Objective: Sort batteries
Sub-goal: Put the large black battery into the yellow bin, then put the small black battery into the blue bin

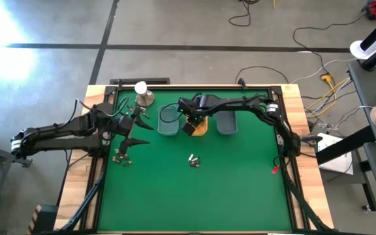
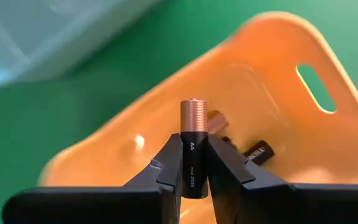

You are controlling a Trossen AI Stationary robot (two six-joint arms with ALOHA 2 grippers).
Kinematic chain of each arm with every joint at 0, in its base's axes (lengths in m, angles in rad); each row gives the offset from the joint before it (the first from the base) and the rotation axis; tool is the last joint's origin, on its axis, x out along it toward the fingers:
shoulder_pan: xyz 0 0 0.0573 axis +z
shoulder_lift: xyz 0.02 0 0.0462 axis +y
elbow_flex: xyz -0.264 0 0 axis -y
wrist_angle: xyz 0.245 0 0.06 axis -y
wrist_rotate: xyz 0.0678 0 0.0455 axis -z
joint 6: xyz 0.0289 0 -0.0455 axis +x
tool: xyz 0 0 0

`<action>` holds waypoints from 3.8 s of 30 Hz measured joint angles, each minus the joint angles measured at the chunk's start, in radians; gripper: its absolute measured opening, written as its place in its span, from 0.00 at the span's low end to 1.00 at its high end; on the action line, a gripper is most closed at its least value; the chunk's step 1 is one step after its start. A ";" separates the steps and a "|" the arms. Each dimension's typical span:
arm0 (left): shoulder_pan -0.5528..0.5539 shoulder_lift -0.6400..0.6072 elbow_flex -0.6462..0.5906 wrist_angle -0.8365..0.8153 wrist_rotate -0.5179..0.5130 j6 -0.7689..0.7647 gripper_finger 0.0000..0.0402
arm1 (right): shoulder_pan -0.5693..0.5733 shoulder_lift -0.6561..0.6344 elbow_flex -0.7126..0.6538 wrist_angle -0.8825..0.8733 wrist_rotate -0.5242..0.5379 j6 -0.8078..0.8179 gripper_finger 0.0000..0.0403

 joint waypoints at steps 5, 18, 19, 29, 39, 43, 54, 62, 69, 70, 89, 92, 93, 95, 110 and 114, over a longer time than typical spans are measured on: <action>0.000 -0.003 -0.008 -0.001 0.000 -0.003 0.63 | -0.023 0.059 0.055 -0.051 -0.002 -0.030 0.11; 0.000 0.001 -0.013 0.010 0.000 -0.003 0.63 | -0.027 0.132 0.156 -0.125 0.001 -0.096 0.22; 0.000 0.002 -0.013 0.011 0.000 -0.003 0.63 | -0.027 0.129 0.162 -0.125 0.001 -0.096 0.25; 0.000 0.012 -0.013 0.017 0.000 -0.026 0.63 | 0.009 0.023 0.223 -0.166 0.019 -0.097 0.49; -0.066 0.091 -0.089 0.210 0.000 -0.201 0.63 | 0.257 -0.122 0.099 -0.009 0.184 -0.240 0.60; -0.151 0.099 -0.095 0.277 -0.002 -0.246 0.63 | 0.350 -0.159 -0.001 0.152 0.184 -0.268 0.62; -0.388 0.110 -0.066 0.349 -0.221 -0.247 0.63 | 0.487 -0.205 -0.053 0.196 0.203 -0.209 0.62; -0.594 0.148 -0.066 0.373 -0.467 -0.288 0.63 | 0.587 -0.220 -0.067 0.204 0.255 -0.198 0.60; -0.707 0.200 -0.066 0.515 -0.539 -0.273 0.63 | 0.682 -0.220 -0.152 0.206 0.254 -0.079 0.64; -0.711 0.207 -0.066 0.535 -0.539 -0.271 0.63 | 0.693 -0.220 -0.164 0.210 0.254 -0.063 0.64; -0.722 0.340 -0.066 0.603 -0.541 -0.296 0.63 | 0.775 -0.216 -0.290 0.394 0.245 0.075 0.61; -0.722 0.385 -0.066 0.619 -0.541 -0.298 0.63 | 0.774 -0.216 -0.334 0.472 0.245 0.064 0.62; -0.722 0.399 -0.066 0.631 -0.541 -0.297 0.63 | 0.774 -0.216 -0.348 0.496 0.243 0.062 0.63; -0.722 0.421 -0.066 0.659 -0.542 -0.276 0.63 | 0.774 -0.216 -0.380 0.530 0.239 0.059 0.64; -0.721 0.435 -0.091 0.673 -0.710 -0.238 0.63 | 0.742 -0.229 -0.483 0.496 0.225 0.038 0.61; -0.720 0.435 -0.108 0.673 -0.725 -0.231 0.63 | 0.668 -0.225 -0.483 0.494 0.234 0.102 0.57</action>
